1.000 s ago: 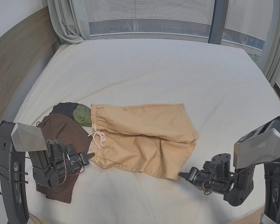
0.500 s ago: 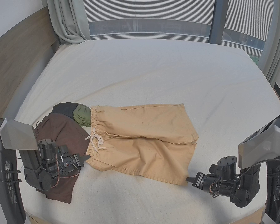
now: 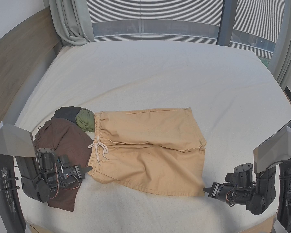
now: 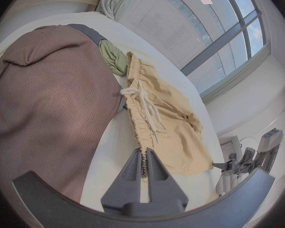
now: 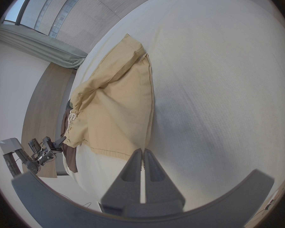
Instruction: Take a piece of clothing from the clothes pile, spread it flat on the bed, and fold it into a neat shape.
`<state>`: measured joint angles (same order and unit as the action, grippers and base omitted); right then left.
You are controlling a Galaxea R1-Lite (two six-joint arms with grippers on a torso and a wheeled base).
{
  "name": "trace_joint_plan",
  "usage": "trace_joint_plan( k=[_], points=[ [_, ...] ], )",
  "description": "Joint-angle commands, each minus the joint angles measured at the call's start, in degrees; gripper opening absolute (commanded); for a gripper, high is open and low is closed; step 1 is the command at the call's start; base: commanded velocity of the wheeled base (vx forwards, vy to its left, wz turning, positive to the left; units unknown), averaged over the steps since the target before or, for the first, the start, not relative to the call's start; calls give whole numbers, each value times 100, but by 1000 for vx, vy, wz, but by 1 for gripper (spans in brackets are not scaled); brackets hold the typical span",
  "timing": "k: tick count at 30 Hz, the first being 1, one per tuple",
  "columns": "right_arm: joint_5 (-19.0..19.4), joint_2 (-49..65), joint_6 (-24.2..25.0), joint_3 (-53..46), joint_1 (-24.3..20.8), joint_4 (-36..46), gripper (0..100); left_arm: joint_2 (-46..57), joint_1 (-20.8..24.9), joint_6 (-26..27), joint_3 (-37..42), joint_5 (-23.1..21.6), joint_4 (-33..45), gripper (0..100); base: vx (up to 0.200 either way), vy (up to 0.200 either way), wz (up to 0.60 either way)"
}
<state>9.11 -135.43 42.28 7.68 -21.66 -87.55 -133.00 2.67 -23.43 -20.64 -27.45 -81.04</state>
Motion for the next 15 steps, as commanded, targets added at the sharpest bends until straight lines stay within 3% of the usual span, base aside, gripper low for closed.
trace_joint_plan(
  k=[1,15],
  points=[
    [3,-19,-88,-162,4,1,0,20,5,146,253,-14,1,0,0,0,0],
    [3,-116,-361,-329,83,1,0,-182,-30,330,579,-102,-43,0,0,0,0]
  ],
)
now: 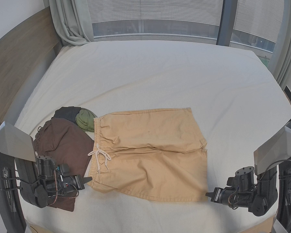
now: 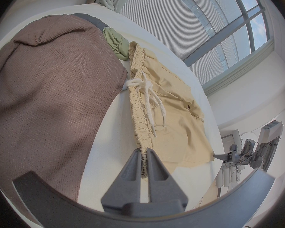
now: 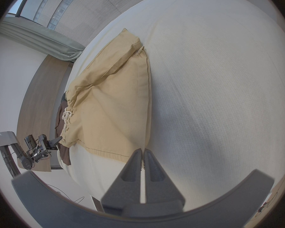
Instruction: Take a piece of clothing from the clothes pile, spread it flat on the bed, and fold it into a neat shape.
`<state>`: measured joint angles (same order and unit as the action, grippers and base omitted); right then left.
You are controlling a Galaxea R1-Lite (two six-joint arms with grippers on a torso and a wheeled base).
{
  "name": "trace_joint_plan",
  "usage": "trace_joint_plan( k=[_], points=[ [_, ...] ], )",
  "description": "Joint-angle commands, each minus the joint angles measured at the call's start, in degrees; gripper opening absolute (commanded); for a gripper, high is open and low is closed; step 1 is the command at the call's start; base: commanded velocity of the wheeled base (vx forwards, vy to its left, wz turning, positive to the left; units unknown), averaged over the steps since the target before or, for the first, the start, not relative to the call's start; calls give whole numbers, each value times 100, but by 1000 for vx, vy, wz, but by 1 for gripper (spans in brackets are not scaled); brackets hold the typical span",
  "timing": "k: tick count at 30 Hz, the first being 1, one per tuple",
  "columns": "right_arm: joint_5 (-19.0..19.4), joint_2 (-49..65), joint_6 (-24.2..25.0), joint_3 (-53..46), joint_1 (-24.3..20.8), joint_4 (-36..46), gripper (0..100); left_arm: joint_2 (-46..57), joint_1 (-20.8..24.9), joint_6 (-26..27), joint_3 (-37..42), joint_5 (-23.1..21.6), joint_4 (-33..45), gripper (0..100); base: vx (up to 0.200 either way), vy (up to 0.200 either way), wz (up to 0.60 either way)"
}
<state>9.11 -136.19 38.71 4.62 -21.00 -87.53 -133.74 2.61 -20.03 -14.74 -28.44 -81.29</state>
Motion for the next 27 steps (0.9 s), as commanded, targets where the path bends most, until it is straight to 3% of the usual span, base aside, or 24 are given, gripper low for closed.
trace_joint_plan(
  k=[1,12,27],
  points=[
    [3,-30,-3,-31,26,-1,0,-108,-41,-10,-12,-4,-10,0,0,0,0],
    [3,-144,-329,-110,176,-1,0,-328,-235,-45,-433,-4,-1,0,0,0,0],
    [12,-223,-478,-154,193,-19,0,-486,-164,-19,-302,-4,-36,0,0,0,0]
  ],
)
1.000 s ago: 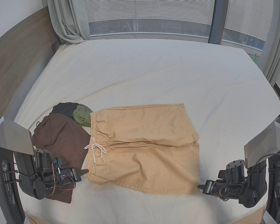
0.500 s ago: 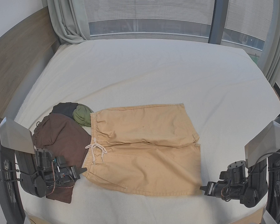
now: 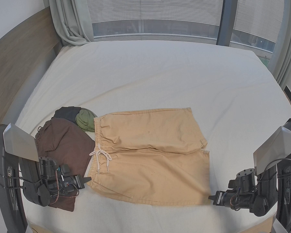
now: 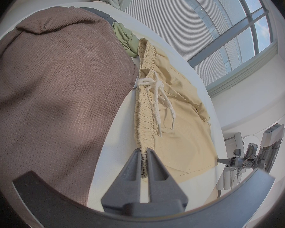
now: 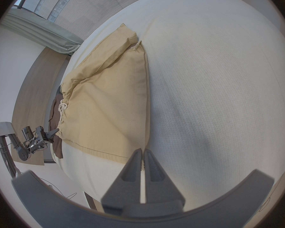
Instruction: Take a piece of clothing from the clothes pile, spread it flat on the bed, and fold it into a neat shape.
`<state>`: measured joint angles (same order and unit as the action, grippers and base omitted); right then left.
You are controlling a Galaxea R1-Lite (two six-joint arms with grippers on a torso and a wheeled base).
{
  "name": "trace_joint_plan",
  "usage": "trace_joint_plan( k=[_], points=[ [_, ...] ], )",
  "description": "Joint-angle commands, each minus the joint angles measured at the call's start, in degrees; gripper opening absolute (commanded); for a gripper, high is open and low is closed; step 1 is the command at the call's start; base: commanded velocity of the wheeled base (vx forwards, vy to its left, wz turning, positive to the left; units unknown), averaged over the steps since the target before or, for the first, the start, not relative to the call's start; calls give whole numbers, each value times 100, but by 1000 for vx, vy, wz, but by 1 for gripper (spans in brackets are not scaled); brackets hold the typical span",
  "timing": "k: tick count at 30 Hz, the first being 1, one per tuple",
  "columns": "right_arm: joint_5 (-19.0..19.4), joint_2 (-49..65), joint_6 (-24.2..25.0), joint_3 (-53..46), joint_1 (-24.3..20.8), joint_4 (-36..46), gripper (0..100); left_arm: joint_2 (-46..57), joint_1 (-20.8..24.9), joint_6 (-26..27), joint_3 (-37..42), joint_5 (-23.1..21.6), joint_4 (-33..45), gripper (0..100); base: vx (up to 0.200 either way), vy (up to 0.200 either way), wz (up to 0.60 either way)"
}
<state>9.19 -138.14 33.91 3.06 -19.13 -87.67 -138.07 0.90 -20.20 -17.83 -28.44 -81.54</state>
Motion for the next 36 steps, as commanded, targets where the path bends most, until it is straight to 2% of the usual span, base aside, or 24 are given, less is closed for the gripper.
trace_joint_plan(
  k=[1,2,3,8,9,19,36],
  points=[
    [4,-28,1,2,14,-13,0,-53,6,-2,8,-12,-11,0,0,0,0],
    [4,-28,1,2,14,-13,0,-53,6,-2,8,-12,-11,0,0,0,0],
    [4,-37,1,2,32,-57,100,-53,6,-2,8,-12,-20,0,0,0,0],
    [-5,-11,10,10,49,-66,100,-36,6,-10,26,-21,-46,0,0,0,0],
    [-5,7,10,2,49,-66,100,-27,6,-28,17,-21,-55,100,0,0,0],
    [12,314,63,-25,85,-66,100,-44,6,-37,114,23,-512,100,0,0,0],
    [12,226,80,-69,-12,-66,100,-185,156,-45,245,-4,-512,100,0,0,0]
  ],
)
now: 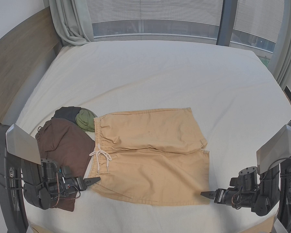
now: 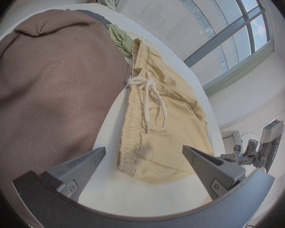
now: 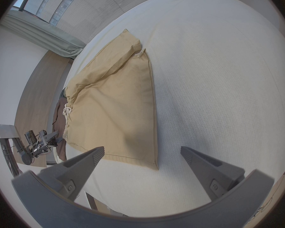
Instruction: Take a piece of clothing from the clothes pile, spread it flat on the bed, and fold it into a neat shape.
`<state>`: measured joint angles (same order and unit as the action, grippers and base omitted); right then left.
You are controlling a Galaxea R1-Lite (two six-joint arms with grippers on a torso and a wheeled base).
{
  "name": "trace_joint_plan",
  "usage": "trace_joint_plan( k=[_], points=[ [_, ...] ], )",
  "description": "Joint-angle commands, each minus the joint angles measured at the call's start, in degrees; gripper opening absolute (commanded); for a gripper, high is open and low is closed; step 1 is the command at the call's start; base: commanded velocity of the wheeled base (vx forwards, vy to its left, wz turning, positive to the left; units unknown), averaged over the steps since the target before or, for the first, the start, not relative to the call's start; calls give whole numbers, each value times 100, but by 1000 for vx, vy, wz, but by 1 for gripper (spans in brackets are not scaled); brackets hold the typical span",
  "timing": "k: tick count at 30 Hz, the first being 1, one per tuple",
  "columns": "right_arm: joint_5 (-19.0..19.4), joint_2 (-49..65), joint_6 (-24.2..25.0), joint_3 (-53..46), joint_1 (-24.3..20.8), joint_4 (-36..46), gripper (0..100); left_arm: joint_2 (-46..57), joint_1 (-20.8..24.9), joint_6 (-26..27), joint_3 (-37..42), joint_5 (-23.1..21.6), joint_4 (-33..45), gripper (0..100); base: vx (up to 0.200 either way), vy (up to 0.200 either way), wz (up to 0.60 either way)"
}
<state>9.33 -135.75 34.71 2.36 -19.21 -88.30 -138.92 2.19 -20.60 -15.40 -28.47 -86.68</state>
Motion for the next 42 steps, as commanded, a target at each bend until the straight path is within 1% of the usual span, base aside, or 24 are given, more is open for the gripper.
trace_joint_plan(
  k=[1,7,8,16,21,27,36,39,40,42],
  points=[
    [-1,-12,1,1,-4,-3,100,-117,27,-5,2,-1,1,100,0,0,0],
    [-1,-12,10,1,5,-3,100,-161,27,-58,-16,-1,-7,100,0,0,0],
    [-10,-12,10,1,5,-3,100,-161,27,-58,-34,-1,1,0,0,0,0],
    [-1,-127,-8,27,-39,-3,100,-205,27,-58,-60,8,-7,0,0,0,0],
    [-19,-215,10,106,-311,-3,100,-205,27,-58,-60,8,-16,0,0,0,0],
    [-36,-452,19,308,-434,-3,100,-196,27,-58,-51,8,-42,0,0,0,0],
    [-36,-654,36,458,-496,-3,100,-205,35,-58,-51,8,-139,0,0,0,0],
    [-36,-654,150,449,-496,-3,100,-214,27,-58,-60,-1,-139,0,0,0,0],
    [-36,-654,150,440,-496,-3,0,-223,35,-58,-60,8,-139,0,0,0,0],
    [-36,-645,150,440,-487,-12,0,-214,35,-58,-60,-1,-139,0,0,0,0]
  ],
)
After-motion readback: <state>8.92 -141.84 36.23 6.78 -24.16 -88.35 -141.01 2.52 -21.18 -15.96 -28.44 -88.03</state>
